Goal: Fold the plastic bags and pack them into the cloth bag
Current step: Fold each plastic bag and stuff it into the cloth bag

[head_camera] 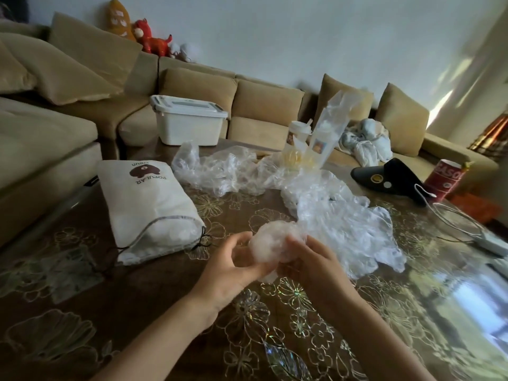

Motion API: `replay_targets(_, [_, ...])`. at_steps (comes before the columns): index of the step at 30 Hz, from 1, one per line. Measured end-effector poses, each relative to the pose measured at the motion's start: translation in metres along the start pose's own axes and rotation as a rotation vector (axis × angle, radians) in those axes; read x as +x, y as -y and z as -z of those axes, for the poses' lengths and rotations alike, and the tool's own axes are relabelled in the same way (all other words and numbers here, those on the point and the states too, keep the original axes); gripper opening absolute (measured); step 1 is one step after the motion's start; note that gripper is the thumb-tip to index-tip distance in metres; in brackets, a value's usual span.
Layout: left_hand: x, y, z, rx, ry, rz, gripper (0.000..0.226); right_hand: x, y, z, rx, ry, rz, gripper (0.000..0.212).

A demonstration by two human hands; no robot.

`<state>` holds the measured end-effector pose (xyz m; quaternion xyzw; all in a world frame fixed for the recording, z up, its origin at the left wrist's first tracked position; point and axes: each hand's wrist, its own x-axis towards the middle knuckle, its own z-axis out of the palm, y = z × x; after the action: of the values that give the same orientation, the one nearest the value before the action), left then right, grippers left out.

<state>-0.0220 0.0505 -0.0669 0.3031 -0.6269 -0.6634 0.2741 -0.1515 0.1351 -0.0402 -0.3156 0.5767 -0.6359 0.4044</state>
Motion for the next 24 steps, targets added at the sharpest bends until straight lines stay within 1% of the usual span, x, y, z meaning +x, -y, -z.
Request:
replay_targets(2, [0.001,0.001,0.002,-0.067,0.066,0.053,0.098,0.000,-0.004,0.008,0.125,0.042,-0.069,0.027])
replay_targets(4, [0.001,0.003,0.007,-0.282,0.188,0.137,0.108,0.001,-0.009,0.014,0.264,0.087,-0.128,0.032])
replay_targets(5, [0.002,0.004,0.009,-0.356,0.231,0.173,0.104,0.001,-0.011,0.016,0.324,0.103,-0.153,0.034])
replay_targets(6, [0.001,0.003,0.010,-0.397,0.263,0.192,0.095,0.002,-0.013,0.017,0.359,0.114,-0.172,0.035])
replay_targets(8, [-0.001,0.005,0.012,-0.448,0.278,0.209,0.066,0.005,-0.014,0.016,0.351,0.151,-0.180,0.033])
replay_targets(9, [-0.001,0.007,0.010,-0.462,0.261,0.220,0.053,0.005,-0.015,0.015,0.327,0.177,-0.179,0.031])
replay_targets(10, [-0.001,0.010,0.010,-0.476,0.232,0.231,0.046,0.006,-0.016,0.015,0.297,0.197,-0.171,0.031])
replay_targets(13, [0.000,0.013,0.010,-0.491,0.138,0.242,0.049,0.009,-0.020,0.013,0.226,0.172,-0.169,0.028])
replay_targets(17, [0.003,0.011,0.007,-0.445,0.059,0.218,0.052,0.010,-0.021,0.018,0.245,0.085,-0.178,0.032])
replay_targets(20, [0.002,0.007,0.003,-0.385,0.015,0.199,0.052,0.006,-0.018,0.019,0.225,0.163,-0.182,0.042])
replay_targets(22, [0.001,0.005,-0.001,-0.359,0.017,0.187,0.051,0.003,-0.019,0.018,0.207,0.214,-0.198,0.043])
replay_targets(24, [-0.001,0.004,-0.003,-0.331,0.047,0.186,0.052,0.003,-0.024,0.017,0.221,0.168,-0.204,0.039])
